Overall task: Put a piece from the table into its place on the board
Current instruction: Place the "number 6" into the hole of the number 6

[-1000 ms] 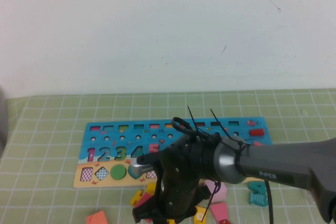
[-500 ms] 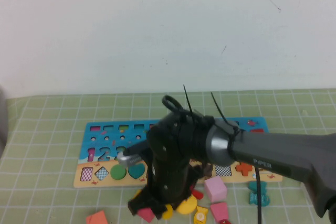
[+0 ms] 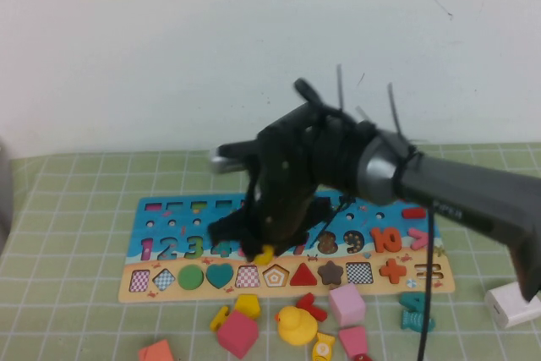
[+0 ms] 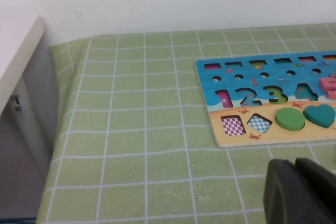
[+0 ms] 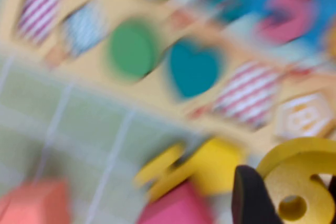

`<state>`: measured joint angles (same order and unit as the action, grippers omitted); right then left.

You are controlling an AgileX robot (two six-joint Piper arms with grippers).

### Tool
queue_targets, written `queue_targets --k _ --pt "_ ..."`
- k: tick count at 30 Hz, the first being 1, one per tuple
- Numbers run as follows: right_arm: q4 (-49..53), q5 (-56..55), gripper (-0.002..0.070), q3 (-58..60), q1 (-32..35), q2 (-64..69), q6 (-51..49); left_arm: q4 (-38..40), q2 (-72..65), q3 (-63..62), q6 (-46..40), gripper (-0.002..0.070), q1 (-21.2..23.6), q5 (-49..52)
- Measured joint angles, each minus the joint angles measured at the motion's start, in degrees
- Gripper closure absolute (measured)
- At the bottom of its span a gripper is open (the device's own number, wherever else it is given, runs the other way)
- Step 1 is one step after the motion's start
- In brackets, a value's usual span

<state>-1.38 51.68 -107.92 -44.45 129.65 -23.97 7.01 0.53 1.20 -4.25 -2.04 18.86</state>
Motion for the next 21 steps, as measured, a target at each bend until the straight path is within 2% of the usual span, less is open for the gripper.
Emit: queue_targets --k 7,15,21 --pt "0.62 -2.67 0.04 -0.13 4.72 1.83 -0.54 0.0 0.0 0.0 0.0 0.0678 0.0 0.0" --pt "0.62 -10.04 0.04 -0.13 4.82 3.81 0.25 0.0 0.0 0.0 0.0 0.0678 0.0 0.0" --pt "0.62 -11.44 0.04 -0.13 5.1 6.2 0.25 0.0 0.0 0.0 0.0 0.0678 0.0 0.0"
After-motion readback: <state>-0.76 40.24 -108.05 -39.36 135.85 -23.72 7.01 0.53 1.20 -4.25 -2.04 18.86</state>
